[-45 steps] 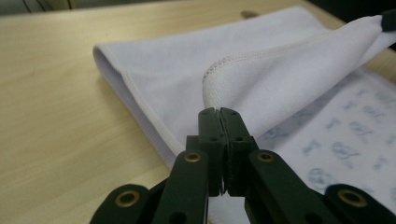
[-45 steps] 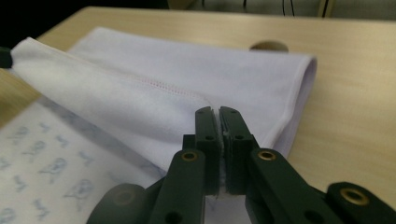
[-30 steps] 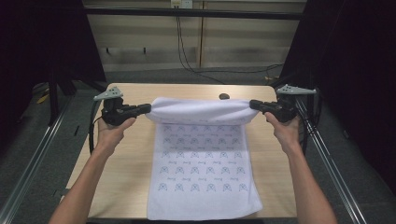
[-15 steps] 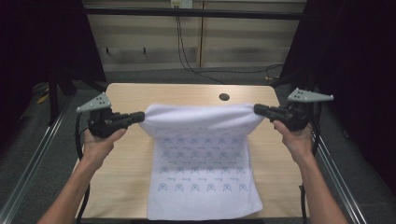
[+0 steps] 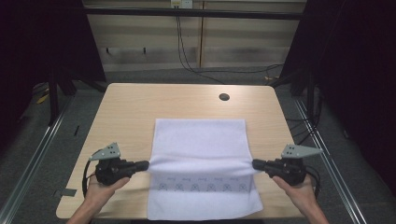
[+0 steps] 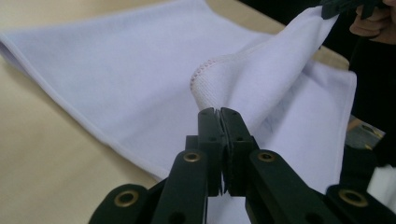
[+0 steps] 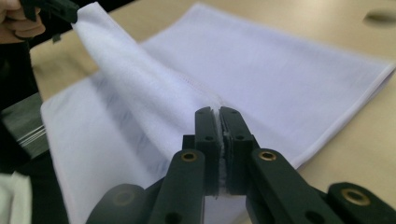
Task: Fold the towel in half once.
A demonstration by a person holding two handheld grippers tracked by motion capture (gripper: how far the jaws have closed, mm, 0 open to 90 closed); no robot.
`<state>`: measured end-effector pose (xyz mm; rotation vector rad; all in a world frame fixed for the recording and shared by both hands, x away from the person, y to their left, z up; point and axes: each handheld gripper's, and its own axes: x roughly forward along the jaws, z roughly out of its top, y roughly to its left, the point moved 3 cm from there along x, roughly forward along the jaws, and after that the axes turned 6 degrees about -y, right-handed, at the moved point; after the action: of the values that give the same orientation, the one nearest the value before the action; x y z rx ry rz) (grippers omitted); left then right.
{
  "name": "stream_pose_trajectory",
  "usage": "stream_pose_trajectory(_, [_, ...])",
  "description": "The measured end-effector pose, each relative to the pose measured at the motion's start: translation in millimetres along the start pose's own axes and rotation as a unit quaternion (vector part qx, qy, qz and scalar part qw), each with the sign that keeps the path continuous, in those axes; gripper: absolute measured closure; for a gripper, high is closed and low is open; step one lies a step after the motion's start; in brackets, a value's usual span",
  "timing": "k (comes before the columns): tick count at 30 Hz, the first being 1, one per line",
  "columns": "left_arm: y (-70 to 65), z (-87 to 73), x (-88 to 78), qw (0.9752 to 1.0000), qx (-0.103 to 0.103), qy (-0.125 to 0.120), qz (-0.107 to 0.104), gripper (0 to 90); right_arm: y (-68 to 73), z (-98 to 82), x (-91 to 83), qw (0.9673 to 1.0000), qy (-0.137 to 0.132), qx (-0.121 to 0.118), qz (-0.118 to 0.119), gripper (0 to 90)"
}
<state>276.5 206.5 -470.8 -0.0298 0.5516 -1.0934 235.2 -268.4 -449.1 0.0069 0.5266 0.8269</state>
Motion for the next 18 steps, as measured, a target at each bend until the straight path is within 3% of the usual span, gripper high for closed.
stream_pose_trajectory(2, [-2.7,-7.4,1.3,0.9999,0.002,0.007,-0.009,87.9,0.9,-10.2,1.4,0.9999,0.012,0.003,0.003,86.5])
stream_pose_trajectory(3, [-5.6,-14.0,2.1,0.9996,0.006,0.022,-0.017,87.7,2.7,-20.1,2.5,0.9995,0.028,0.008,0.010,86.3])
stream_pose_trajectory(4, [-12.0,-24.8,2.1,0.9981,0.014,0.053,-0.030,87.1,9.4,-37.7,2.2,0.9976,0.062,0.010,0.032,84.7])
stream_pose_trajectory(5, [-12.0,-24.8,2.1,0.9981,0.014,0.053,-0.030,86.8,9.4,-37.7,2.2,0.9976,0.062,0.010,0.032,84.7])
stream_pose_trajectory(6, [-15.4,-29.8,2.2,0.9971,0.015,0.066,-0.035,86.4,18.0,-53.4,-0.2,0.9951,0.086,0.012,0.048,82.1])
stream_pose_trajectory(7, [-18.6,-34.1,1.4,0.9960,0.020,0.077,-0.040,86.4,18.0,-53.4,-0.2,0.9951,0.086,0.012,0.048,82.1])
stream_pose_trajectory(9, [-24.1,-39.0,-1.3,0.9940,0.028,0.087,-0.060,83.9,27.2,-66.0,-3.2,0.9907,0.118,0.009,0.067,75.4])
stream_pose_trajectory(10, [-27.0,-35.7,-7.2,0.9931,0.022,0.076,-0.088,79.1,34.5,-72.0,-9.4,0.9873,0.134,0.006,0.085,69.9])
stream_pose_trajectory(11, [-27.0,-35.7,-7.2,0.9931,0.022,0.076,-0.088,76.6,34.5,-72.0,-9.4,0.9873,0.134,0.006,0.085,69.9])
stream_pose_trajectory(12, [-27.2,-32.9,-11.3,0.9933,0.019,0.060,-0.097,76.6,36.4,-72.8,-13.2,0.9868,0.133,0.013,0.092,67.6])
stream_pose_trajectory(13, [-25.9,-30.4,-15.0,0.9943,0.019,0.046,-0.094,74.8,36.6,-72.4,-16.3,0.9882,0.126,0.012,0.086,64.9])
stream_pose_trajectory(14, [-23.0,-28.0,-17.1,0.9959,0.016,0.035,-0.082,71.4,34.7,-69.5,-22.6,0.9901,0.107,0.023,0.088,64.4])
stream_pose_trajectory(15, [-18.7,-25.6,-17.6,0.9971,0.008,0.026,-0.071,71.4,34.7,-69.5,-22.6,0.9901,0.107,0.023,0.088,64.3])
stream_pose_trajectory(17, [-9.7,-20.7,-12.8,0.9981,-0.002,0.014,-0.060,70.3,30.5,-64.7,-24.0,0.9933,0.087,0.023,0.072,62.7])
stream_pose_trajectory(18, [-5.1,-17.9,-7.7,0.9986,-0.005,0.014,-0.050,68.5,25.3,-56.2,-22.3,0.9952,0.060,0.031,0.071,63.4])
